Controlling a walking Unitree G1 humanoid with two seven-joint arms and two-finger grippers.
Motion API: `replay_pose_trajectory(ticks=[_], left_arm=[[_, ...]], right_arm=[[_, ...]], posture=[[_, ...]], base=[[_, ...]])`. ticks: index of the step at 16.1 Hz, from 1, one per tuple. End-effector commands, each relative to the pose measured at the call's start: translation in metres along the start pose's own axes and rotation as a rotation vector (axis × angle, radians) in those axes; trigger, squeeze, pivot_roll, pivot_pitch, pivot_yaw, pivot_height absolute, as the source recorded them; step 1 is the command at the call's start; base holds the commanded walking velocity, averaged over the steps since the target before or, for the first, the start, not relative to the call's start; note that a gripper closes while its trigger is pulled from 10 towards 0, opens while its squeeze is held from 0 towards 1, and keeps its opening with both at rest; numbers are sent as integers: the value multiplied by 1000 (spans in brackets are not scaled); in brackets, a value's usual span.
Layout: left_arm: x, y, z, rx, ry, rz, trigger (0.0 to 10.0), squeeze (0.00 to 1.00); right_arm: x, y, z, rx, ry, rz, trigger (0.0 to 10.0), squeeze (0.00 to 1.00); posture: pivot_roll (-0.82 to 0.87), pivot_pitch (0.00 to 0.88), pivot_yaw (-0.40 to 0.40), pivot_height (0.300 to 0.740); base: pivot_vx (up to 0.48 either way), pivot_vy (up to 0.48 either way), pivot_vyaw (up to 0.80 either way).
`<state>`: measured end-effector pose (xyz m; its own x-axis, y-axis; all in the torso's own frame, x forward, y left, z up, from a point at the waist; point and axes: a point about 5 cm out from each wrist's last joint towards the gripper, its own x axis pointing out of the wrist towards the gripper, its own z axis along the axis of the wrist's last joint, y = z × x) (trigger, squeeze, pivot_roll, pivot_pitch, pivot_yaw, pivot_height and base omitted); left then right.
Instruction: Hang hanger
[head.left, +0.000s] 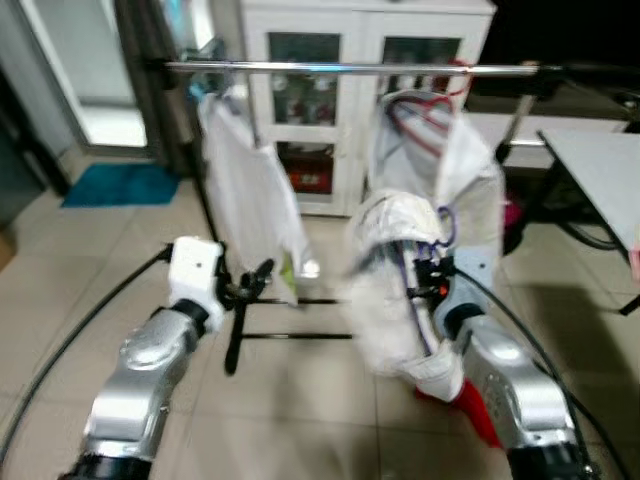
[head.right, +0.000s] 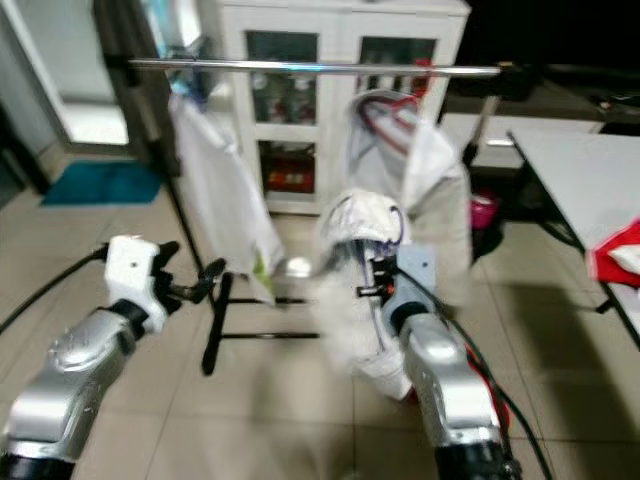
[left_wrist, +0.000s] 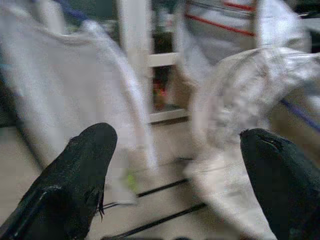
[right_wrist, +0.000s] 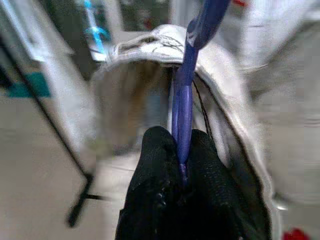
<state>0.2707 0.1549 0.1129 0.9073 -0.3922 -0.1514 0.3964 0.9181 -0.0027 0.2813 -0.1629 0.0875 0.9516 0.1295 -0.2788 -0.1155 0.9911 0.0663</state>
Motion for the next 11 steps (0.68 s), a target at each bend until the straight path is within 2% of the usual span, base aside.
replay_pose_trajectory(ticks=[1, 11], left_arm=[[-2, 6, 4, 23, -1, 8, 10000, 0], [-3, 6, 7, 43, -1, -4, 10000, 0]], right_arm=[[2, 4, 19, -10, -91, 12, 10000, 0], [13, 2, 33, -51, -117, 33, 10000, 0]], posture=[[-84, 0, -5, 740], [-74, 0, -15, 740]], base=[[420, 0, 0], [420, 0, 0]])
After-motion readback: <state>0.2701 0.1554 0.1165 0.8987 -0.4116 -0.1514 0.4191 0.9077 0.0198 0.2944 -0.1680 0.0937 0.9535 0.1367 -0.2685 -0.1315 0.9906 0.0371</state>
